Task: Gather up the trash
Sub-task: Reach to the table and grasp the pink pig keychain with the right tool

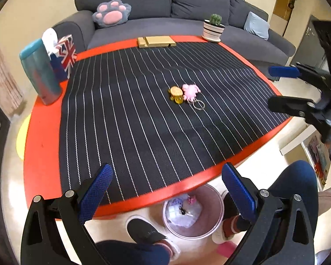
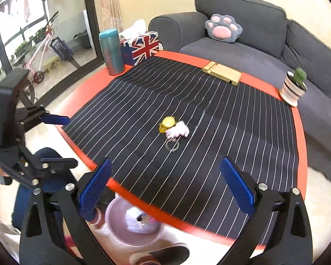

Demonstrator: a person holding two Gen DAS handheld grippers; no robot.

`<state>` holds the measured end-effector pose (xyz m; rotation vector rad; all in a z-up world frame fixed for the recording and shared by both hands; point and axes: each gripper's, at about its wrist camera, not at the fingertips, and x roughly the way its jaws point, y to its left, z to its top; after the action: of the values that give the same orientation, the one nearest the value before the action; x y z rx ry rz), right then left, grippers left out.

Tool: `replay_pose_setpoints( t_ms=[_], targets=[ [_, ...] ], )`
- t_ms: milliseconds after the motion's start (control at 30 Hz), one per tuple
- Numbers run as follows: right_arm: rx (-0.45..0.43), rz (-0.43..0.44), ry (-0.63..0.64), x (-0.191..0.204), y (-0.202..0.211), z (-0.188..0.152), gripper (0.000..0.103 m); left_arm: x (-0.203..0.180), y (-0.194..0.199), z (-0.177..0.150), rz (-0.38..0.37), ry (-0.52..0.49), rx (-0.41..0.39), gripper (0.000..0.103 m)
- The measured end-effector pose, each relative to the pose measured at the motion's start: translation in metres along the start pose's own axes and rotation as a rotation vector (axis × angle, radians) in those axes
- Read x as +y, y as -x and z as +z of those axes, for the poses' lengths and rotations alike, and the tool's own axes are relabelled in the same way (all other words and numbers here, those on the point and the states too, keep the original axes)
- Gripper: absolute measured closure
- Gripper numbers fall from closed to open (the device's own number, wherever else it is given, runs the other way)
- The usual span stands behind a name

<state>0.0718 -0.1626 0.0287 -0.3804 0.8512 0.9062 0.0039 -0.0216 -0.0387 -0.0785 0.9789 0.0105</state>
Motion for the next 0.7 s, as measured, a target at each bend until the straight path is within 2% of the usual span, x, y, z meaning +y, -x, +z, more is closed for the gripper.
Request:
replay_pose_setpoints(
  t_ms=[133,300,700],
  targets=[
    [0.026,-0.004,0.054,-0.009,-0.022,0.019,0.006,0.002,-0.001,0.007,0.015,-0.007,-0.012,0.008],
    [0.073,0.031,0.059,-0.021,-0.049,0.036,0.006,0.004,-0.004,0.014,0.019,-0.009,-0.022,0.008],
    [0.221,0.080,0.146,-0.023,-0.112,0.051,0.006,0.006,-0.006,0.026,0.025,-0.017,-0.041,0.008]
  ],
)
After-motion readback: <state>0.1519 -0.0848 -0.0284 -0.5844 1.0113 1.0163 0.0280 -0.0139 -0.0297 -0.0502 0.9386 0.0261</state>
